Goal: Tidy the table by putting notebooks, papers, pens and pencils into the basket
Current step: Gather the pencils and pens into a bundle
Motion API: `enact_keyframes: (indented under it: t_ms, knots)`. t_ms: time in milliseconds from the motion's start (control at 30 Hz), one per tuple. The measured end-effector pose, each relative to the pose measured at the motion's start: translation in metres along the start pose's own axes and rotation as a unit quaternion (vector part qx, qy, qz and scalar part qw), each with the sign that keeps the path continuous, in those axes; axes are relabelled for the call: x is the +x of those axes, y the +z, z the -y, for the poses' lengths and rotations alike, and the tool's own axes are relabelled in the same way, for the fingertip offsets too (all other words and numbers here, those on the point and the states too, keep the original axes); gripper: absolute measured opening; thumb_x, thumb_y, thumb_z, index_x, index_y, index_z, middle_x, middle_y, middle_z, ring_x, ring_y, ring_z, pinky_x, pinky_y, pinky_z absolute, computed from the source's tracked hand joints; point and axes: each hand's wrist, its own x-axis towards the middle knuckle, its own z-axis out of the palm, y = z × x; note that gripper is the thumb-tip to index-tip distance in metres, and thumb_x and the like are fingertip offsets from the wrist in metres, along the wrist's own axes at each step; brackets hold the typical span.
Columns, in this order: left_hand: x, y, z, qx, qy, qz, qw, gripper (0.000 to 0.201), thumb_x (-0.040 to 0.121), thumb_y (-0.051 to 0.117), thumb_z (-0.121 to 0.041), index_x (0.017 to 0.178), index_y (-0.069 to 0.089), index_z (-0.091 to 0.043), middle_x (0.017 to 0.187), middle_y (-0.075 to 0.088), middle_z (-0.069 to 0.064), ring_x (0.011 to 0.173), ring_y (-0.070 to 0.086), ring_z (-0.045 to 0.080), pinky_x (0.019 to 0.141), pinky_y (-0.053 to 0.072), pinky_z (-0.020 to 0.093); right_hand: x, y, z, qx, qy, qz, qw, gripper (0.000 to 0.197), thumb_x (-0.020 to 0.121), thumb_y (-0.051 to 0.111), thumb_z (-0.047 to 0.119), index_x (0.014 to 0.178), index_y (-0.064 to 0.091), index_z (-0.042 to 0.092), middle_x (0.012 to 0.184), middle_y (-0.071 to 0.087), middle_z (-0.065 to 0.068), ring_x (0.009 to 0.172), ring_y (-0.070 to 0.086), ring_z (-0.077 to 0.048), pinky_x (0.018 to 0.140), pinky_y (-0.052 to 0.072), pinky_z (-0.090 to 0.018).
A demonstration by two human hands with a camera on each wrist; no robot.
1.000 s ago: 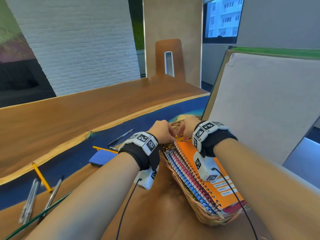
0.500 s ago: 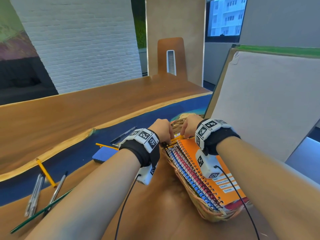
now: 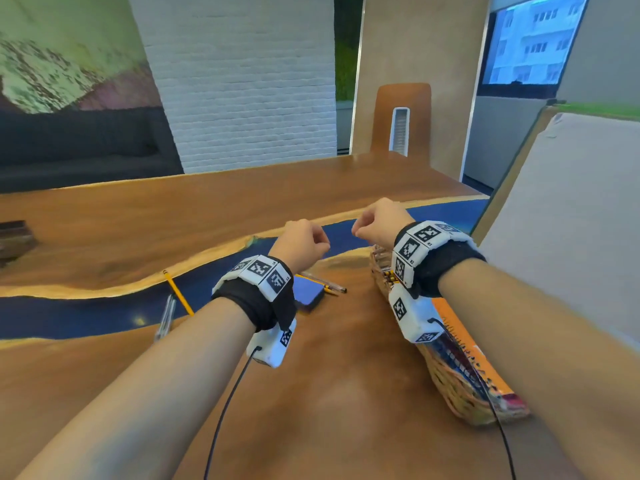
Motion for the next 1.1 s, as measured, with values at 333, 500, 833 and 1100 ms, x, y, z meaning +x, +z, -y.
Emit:
enact_keyframes:
  t_ms: [333, 500, 833, 1100]
  knots:
    - [-0.064, -0.042, 0.126, 0.104, -0.227, -0.03, 0.968, 0.029, 0.086, 0.045, -0.001, 0.058, 0.045, -0.009, 0.057, 0.044, 0.01, 0.056, 0.044, 0.024, 0.053, 0.036, 0.028, -0.005, 0.086, 0.057, -0.028, -0.048, 0.107, 0.993, 0.021, 0.088, 0.053, 0.005, 0.095, 0.072, -0.001, 0.086, 0.068, -0.016, 0.081, 0.062, -0.026, 0.083, 0.055, -0.038]
    - [-0.085, -0.052, 0.165, 0.159, -0.304, -0.058, 0.938, 0.034, 0.088, 0.047, 0.0, 0.056, 0.037, -0.009, 0.054, 0.035, 0.006, 0.047, 0.039, 0.022, 0.042, 0.026, 0.025, -0.008, 0.123, 0.071, -0.038, -0.065, 0.138, 0.988, 0.023, 0.088, 0.054, 0.009, 0.098, 0.071, -0.003, 0.1, 0.07, -0.019, 0.096, 0.065, -0.031, 0.084, 0.055, -0.038]
    - [-0.075, -0.043, 0.193, 0.179, -0.319, -0.017, 0.931, 0.038, 0.097, 0.047, -0.031, 0.099, 0.063, 0.004, 0.1, 0.065, 0.02, 0.088, 0.064, 0.033, 0.067, 0.048, 0.035, 0.012, 0.167, 0.087, -0.023, -0.088, 0.146, 0.985, 0.023, 0.09, 0.05, 0.01, 0.098, 0.071, 0.007, 0.101, 0.07, -0.01, 0.096, 0.064, -0.024, 0.078, 0.05, -0.027]
    - [-0.058, -0.038, 0.192, 0.15, -0.352, 0.008, 0.924, 0.05, 0.09, 0.059, -0.017, 0.13, 0.036, 0.001, 0.124, 0.051, 0.017, 0.11, 0.057, 0.032, 0.077, 0.047, 0.034, 0.012, 0.185, 0.087, -0.039, -0.161, 0.172, 0.971, 0.024, 0.089, 0.048, 0.006, 0.1, 0.069, 0.01, 0.094, 0.067, -0.008, 0.086, 0.062, -0.023, 0.081, 0.052, -0.031]
